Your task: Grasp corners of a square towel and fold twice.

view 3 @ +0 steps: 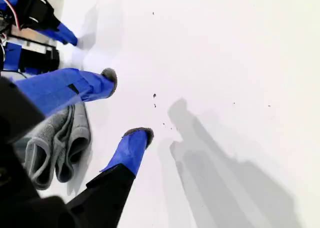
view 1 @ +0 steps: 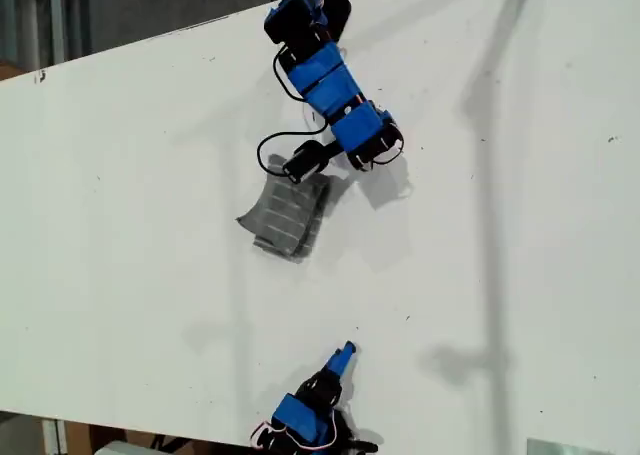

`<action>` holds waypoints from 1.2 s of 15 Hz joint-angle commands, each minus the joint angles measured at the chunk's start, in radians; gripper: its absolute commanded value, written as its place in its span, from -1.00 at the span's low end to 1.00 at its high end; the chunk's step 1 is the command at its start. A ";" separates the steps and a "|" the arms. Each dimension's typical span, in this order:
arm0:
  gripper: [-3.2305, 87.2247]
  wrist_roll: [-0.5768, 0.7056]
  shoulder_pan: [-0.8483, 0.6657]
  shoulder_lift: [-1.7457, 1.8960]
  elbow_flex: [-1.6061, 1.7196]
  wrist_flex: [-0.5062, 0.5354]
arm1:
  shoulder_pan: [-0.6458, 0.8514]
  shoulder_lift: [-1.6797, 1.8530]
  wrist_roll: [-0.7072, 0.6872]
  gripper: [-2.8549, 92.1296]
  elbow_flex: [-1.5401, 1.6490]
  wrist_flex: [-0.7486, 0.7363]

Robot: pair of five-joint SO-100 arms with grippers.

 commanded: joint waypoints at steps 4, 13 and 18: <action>-0.51 0.011 0.003 0.005 0.003 -0.008 | -0.147 0.701 0.149 -0.68 0.485 -0.041; -0.52 0.012 0.003 0.006 0.003 -0.008 | 0.018 1.884 -0.017 -0.60 1.258 -0.472; -0.55 0.011 0.003 0.006 0.003 -0.008 | 0.359 2.510 -0.232 -0.58 1.393 -0.316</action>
